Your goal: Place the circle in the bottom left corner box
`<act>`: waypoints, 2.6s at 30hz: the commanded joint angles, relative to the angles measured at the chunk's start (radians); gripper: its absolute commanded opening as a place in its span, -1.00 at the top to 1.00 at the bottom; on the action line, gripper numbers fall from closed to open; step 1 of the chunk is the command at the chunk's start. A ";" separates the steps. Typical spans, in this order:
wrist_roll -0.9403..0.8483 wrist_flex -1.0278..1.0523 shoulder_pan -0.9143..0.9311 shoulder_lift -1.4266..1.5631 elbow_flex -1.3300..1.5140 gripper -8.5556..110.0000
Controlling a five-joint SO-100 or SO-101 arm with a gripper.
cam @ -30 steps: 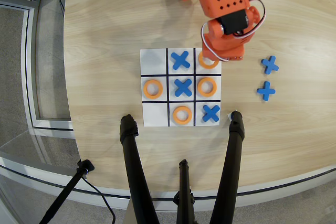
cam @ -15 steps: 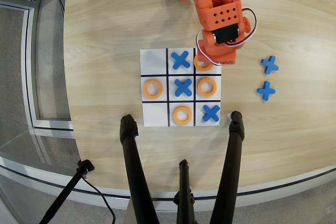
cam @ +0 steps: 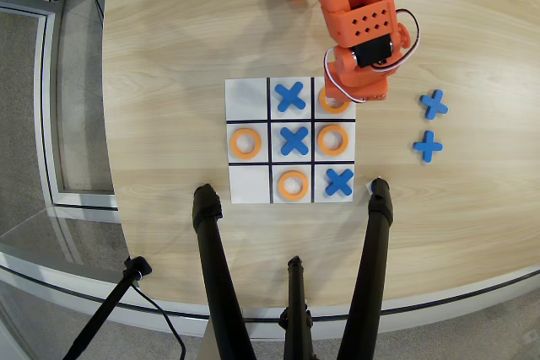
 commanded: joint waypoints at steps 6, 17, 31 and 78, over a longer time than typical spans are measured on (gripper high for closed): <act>-0.025 0.032 0.000 0.006 0.014 0.82; -0.041 0.141 0.023 0.074 -0.098 0.66; -0.169 0.310 0.173 0.555 -0.167 0.64; -0.293 0.600 1.896 1.606 0.815 0.85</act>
